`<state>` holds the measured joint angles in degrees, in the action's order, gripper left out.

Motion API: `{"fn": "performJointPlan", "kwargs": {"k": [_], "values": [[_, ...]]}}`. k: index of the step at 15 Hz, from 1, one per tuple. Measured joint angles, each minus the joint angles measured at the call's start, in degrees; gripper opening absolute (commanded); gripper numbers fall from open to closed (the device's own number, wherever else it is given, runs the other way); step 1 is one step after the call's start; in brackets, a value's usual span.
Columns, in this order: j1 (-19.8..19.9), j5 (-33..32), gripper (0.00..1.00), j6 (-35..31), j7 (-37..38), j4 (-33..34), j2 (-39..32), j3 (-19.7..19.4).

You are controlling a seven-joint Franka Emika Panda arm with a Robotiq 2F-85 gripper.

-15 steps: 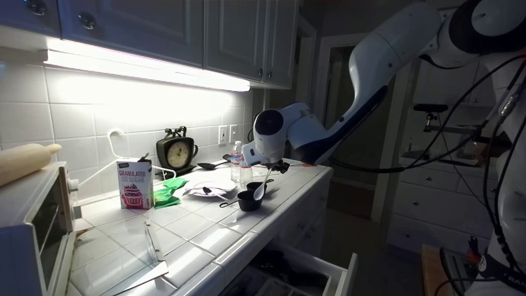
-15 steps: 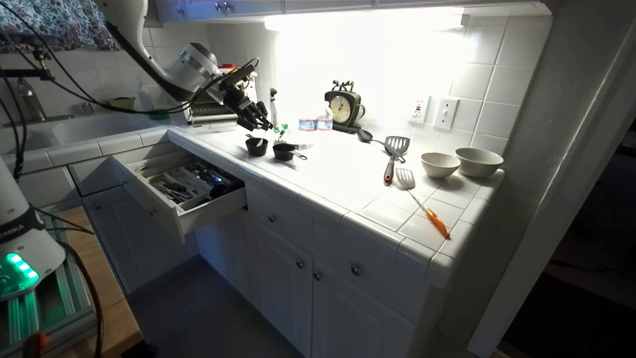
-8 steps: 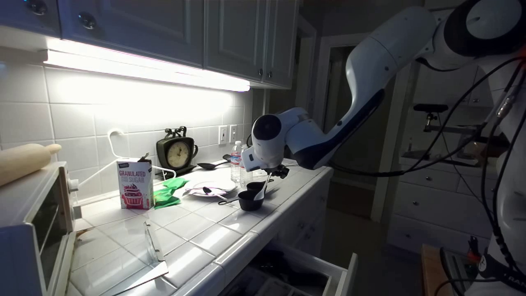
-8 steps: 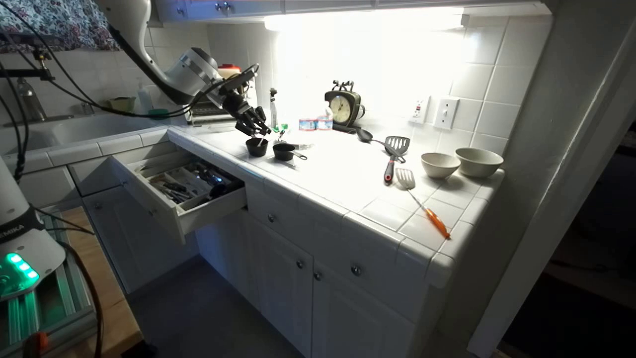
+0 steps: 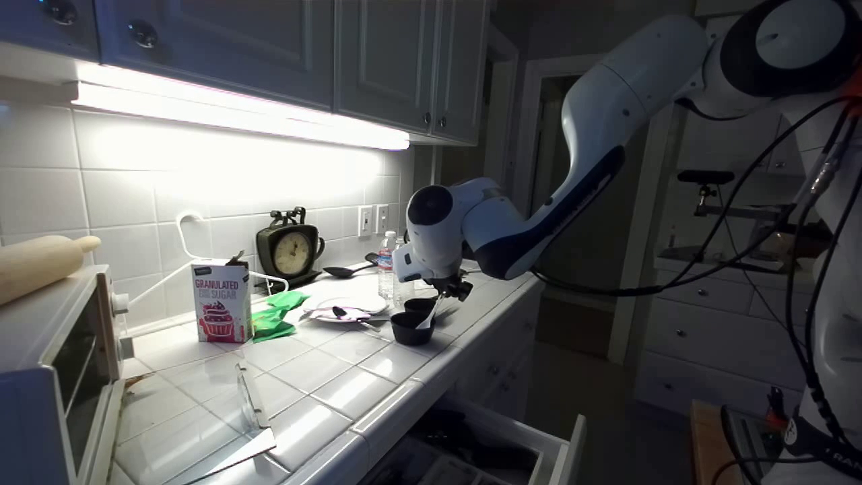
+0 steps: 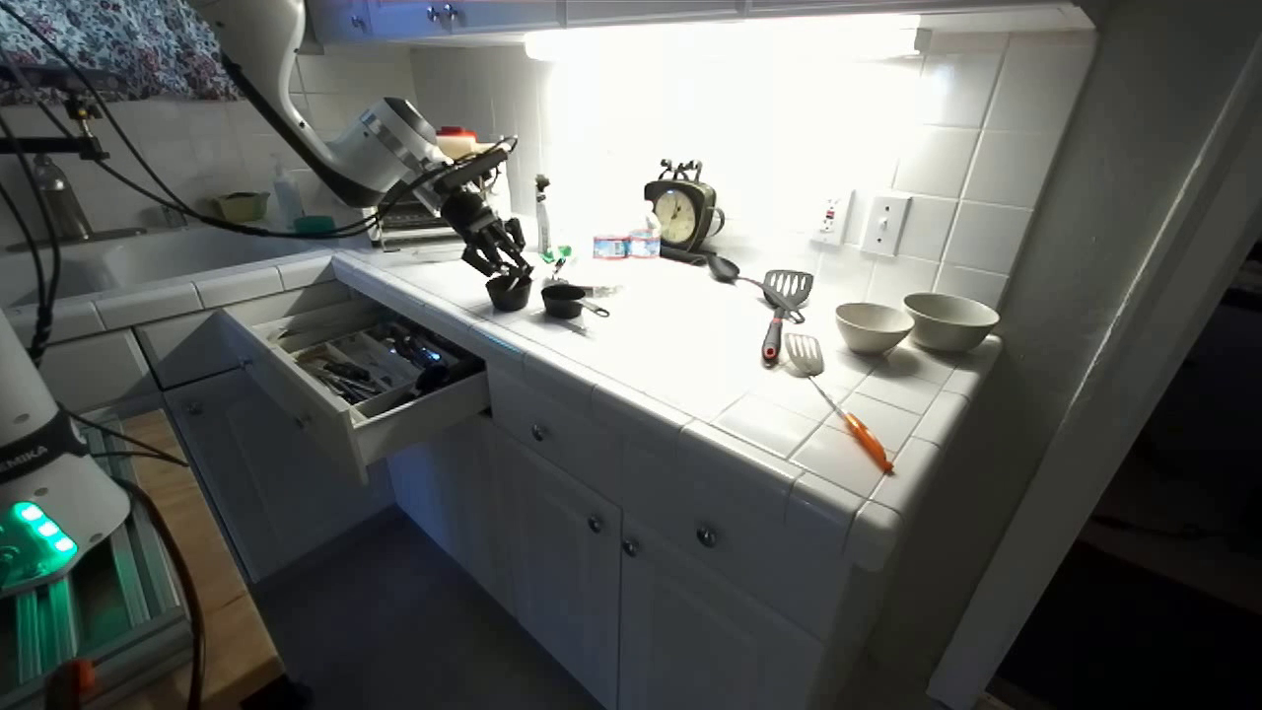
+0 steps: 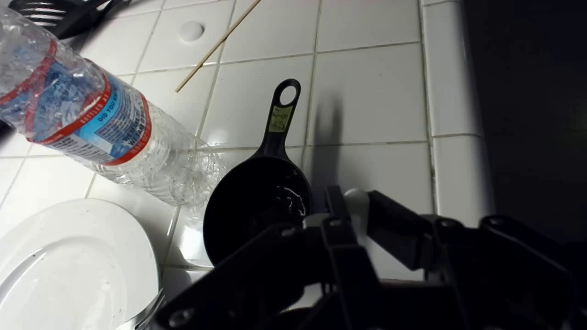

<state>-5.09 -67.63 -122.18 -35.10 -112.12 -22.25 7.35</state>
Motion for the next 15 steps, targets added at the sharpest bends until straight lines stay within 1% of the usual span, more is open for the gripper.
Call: {"fn": "performJointPlan", "kwargs": {"k": [7, 15], "values": [[0.03, 5.73, 0.04, 0.05, 1.34, 1.77, -0.98, 0.0], [0.08, 9.0, 0.04, 0.06, 2.39, 3.12, -1.77, -0.05]]}}
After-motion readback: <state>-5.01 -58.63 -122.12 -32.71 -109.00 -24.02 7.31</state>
